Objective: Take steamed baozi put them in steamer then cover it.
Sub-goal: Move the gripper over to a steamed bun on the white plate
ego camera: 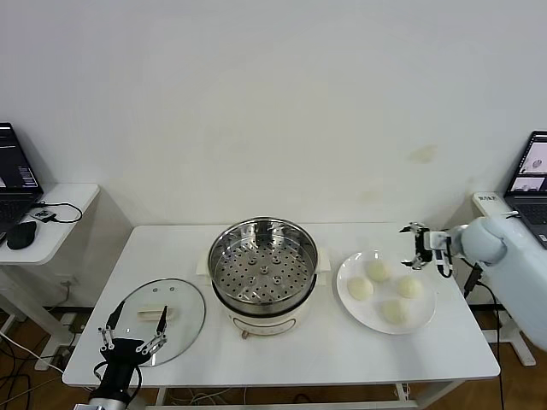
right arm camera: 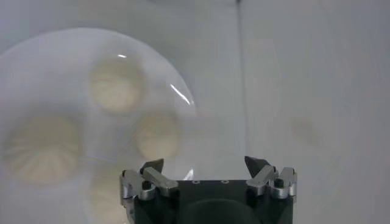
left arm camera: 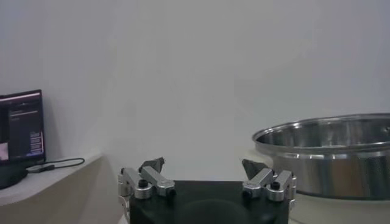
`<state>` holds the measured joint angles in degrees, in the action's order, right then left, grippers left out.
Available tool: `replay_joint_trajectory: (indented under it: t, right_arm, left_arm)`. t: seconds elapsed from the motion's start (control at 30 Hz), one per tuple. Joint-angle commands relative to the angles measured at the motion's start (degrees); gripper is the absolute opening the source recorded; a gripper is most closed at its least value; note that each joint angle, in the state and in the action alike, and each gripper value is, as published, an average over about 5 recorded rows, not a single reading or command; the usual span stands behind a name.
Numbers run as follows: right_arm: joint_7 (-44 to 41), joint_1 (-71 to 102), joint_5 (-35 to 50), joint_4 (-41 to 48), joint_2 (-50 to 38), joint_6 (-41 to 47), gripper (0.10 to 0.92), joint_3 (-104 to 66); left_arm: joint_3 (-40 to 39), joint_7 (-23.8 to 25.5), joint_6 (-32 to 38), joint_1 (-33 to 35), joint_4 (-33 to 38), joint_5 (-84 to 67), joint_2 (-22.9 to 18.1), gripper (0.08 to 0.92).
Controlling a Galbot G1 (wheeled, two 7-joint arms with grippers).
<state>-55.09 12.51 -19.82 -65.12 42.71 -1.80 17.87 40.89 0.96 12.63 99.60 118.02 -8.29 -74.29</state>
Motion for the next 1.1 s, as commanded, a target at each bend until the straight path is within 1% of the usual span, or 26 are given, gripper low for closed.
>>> replay_joint_trajectory:
  t: [0.03, 0.37, 0.63, 0.9, 1.1]
  right_arm:
    - [-4.2, -8.2, -0.9, 8.6, 4.4, -2.8, 0.823, 9.2]
    - [-5.9, -7.6, -3.5, 10.8, 6.6, -2.5, 0.823, 10.2]
    - [-4.3, -6.6, -4.3, 12.9, 8.2, -2.5, 0.823, 9.9]
    - [-3.0, -6.0, -7.6, 16.5, 11.3, -3.0, 0.823, 9.0]
    - [-1.7, -5.6, -9.5, 18.1, 12.4, -3.2, 0.786, 8.6]
  left_arm:
    - [0.4, 0.1, 0.2, 0.0, -0.1, -0.4, 0.1, 0.823]
    - [0.9, 0.2, 0.4, -0.4, -1.2, -0.7, 0.4, 0.823]
    - [0.9, 0.3, 0.8, -0.4, -1.4, -0.7, 0.3, 0.823]
    - [1.2, 0.3, 1.2, -0.1, -1.3, -0.6, 0.2, 0.823]
    - [1.4, 0.3, 1.6, 0.0, -1.4, -0.6, 0.1, 0.823]
